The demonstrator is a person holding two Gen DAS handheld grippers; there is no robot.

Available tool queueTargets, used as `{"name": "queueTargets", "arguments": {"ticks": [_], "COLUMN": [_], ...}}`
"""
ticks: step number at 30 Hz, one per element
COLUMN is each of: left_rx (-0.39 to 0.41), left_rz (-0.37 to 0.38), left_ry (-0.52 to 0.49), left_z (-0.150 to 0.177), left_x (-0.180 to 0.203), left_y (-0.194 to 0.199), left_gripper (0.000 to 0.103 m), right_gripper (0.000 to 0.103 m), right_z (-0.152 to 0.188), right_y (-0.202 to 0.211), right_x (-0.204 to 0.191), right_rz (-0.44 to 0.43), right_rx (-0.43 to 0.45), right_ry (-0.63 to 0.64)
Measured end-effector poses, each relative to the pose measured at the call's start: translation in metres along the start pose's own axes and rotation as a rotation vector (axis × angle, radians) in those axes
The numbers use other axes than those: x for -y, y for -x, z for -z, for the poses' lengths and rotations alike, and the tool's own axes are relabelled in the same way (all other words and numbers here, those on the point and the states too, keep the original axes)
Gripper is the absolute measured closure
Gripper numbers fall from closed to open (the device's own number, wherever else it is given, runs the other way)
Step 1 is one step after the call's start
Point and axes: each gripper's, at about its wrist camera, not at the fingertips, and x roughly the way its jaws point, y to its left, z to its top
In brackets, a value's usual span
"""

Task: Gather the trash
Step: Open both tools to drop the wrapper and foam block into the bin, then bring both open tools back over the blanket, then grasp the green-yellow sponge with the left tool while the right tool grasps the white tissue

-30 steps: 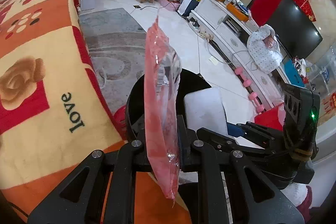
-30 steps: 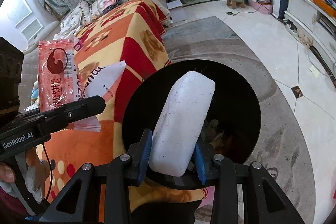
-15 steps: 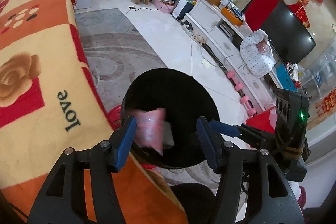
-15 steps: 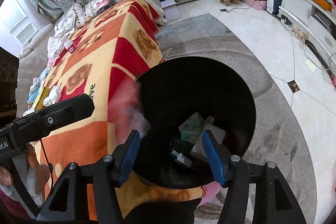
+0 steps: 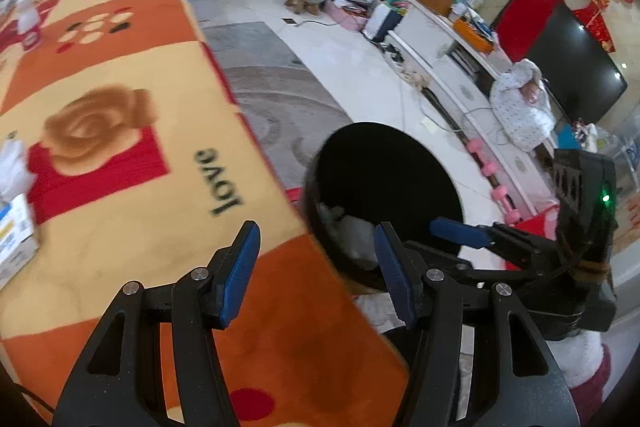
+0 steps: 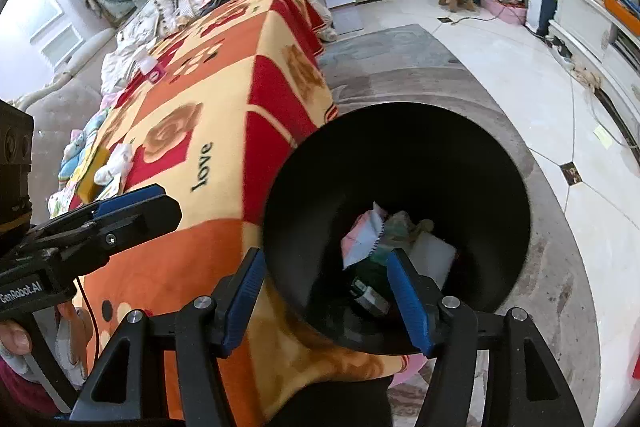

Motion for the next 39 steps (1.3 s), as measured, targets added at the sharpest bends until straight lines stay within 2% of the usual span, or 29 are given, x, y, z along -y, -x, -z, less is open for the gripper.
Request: {"name": "queueTargets", "arguments": {"ticks": [14,24,33,35,39], "left_rx": [0.021,0.085,0.153,0.142,0.080], "left_rz": [-0.135,-0.258,-0.308,-0.328,-0.358], "left_ry": [0.100,0.241,0.355,0.367,0.336], "left_z": [0.033,0.056,0.035,0.028,0.014], "left_x": [-0.079,-0.163,-0.232,-0.244,-0.257], "left_y": [0.042,0.094,0.125,0.120,0.098], "left_gripper": [0.045,0.045,0.042,0.037,0.037], "right_gripper": [0.038,0.035,0.033,0.033,0.032], "right_z": [0.002,-0.001,-0.013,-0.017,-0.029], "right_y": [-0.026,-0.059,-0.090,-0.096,-0.101], "right_x": [-0.081,-0.152,-0.214,-0.224,-0.233], "right_rz": [-0.063,-0.131,-0.176,-0.181,-0.193], "right_rx": [-0.056,-0.108,-0.147,-0.153,-0.149], "right_ry": [0.132,0.239,0.338,0.349,0.343]}}
